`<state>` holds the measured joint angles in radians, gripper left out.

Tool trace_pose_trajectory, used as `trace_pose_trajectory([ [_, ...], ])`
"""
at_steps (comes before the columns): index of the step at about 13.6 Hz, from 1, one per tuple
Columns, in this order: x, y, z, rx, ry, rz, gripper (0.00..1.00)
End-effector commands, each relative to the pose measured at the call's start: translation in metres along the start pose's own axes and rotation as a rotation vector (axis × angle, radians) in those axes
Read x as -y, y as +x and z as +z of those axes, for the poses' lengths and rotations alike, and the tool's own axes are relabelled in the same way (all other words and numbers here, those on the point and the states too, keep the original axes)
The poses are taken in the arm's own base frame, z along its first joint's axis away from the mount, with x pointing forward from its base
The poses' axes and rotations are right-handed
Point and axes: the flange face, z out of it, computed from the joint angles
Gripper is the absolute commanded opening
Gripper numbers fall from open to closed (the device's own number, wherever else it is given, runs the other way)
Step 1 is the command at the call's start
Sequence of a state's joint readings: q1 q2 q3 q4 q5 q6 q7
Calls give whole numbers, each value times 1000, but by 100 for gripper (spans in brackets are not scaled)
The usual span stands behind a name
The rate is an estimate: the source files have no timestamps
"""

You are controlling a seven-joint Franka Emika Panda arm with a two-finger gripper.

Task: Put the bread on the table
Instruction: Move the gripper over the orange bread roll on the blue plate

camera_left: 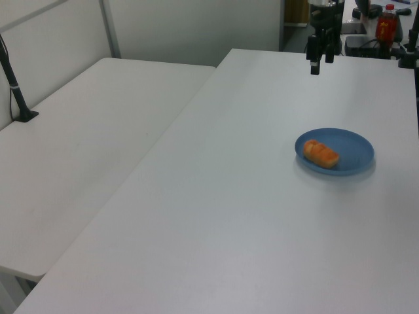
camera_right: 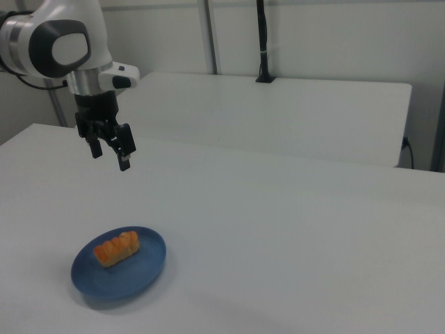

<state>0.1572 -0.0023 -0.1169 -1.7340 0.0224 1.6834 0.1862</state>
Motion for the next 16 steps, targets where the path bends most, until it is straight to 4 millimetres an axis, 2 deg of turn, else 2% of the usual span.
trace_pose_trajectory([
  [1, 8, 6, 9, 39, -38, -25, 100],
  [4, 10, 14, 3, 31, -30, -12, 100],
  [9, -3, 7, -12, 9, 36, 17, 100],
  [12, -6, -9, -16, -61, 49, 12, 100],
  [16, -5, -40, -8, -114, 53, 4, 100],
])
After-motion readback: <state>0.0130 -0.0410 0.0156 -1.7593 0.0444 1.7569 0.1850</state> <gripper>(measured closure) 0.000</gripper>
